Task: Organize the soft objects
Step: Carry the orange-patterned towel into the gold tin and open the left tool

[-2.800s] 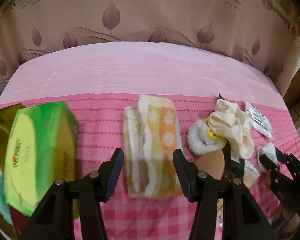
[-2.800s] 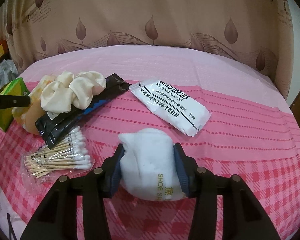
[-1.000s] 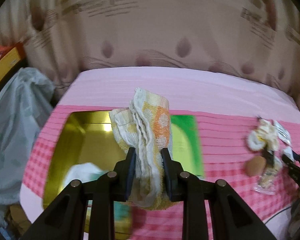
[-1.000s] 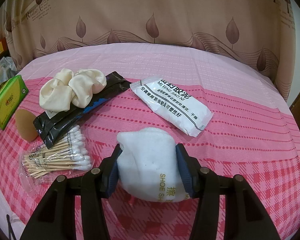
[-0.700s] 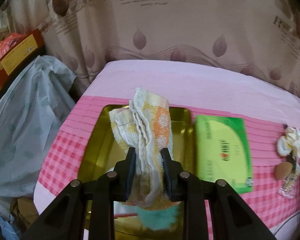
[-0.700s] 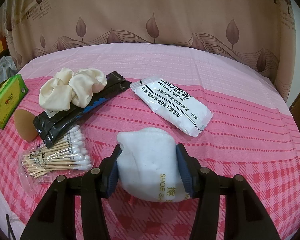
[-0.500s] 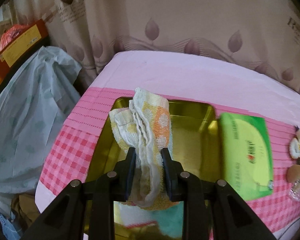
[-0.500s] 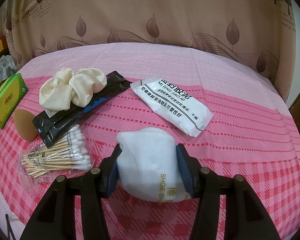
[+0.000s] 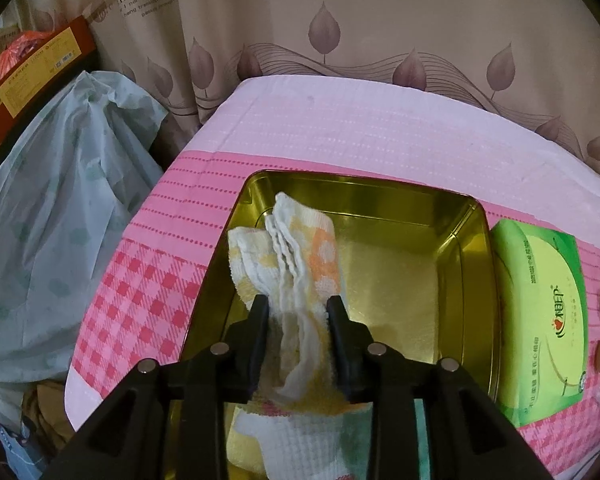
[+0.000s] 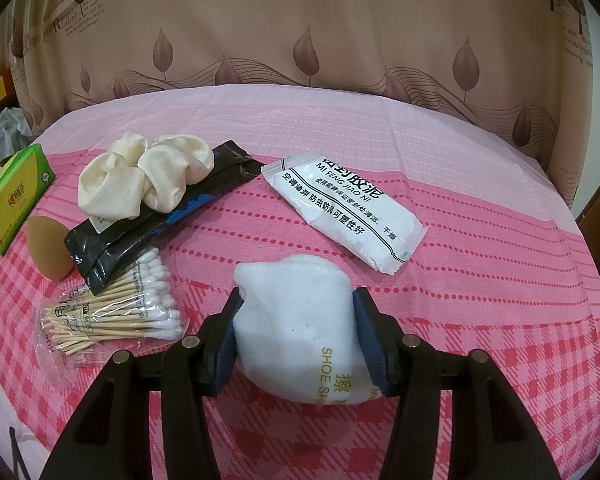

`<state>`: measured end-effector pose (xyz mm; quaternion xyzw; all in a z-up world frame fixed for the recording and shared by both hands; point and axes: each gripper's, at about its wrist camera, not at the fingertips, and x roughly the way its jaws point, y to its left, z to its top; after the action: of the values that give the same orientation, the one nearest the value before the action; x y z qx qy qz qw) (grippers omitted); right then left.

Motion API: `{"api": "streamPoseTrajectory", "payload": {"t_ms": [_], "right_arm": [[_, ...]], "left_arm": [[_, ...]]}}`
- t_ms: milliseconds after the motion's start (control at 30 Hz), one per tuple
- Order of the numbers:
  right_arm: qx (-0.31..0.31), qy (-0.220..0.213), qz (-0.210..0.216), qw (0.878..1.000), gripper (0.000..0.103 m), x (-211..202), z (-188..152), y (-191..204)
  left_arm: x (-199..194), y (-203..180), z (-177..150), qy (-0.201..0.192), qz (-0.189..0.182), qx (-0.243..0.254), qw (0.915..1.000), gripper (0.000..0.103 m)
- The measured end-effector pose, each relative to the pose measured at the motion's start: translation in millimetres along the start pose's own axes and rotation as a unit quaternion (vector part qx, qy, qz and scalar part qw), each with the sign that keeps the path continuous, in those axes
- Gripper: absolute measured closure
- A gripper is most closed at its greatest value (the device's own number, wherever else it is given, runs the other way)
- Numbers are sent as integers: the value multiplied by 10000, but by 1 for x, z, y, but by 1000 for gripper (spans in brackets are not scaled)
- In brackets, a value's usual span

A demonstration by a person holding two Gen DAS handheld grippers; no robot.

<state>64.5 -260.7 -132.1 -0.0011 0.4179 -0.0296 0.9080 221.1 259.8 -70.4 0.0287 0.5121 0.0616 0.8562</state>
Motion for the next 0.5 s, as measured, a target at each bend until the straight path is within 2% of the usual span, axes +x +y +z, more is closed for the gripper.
{"api": "streamPoseTrajectory", "payload": {"t_ms": [233, 500], "right_arm": [[-8, 1, -6, 10000, 52, 0, 0, 0], [-6, 1, -7, 10000, 52, 0, 0, 0]], "left_arm": [[-8, 3, -2, -57, -2, -19, 10000, 65], [-51, 4, -13, -449, 45, -165, 9988, 60]]}}
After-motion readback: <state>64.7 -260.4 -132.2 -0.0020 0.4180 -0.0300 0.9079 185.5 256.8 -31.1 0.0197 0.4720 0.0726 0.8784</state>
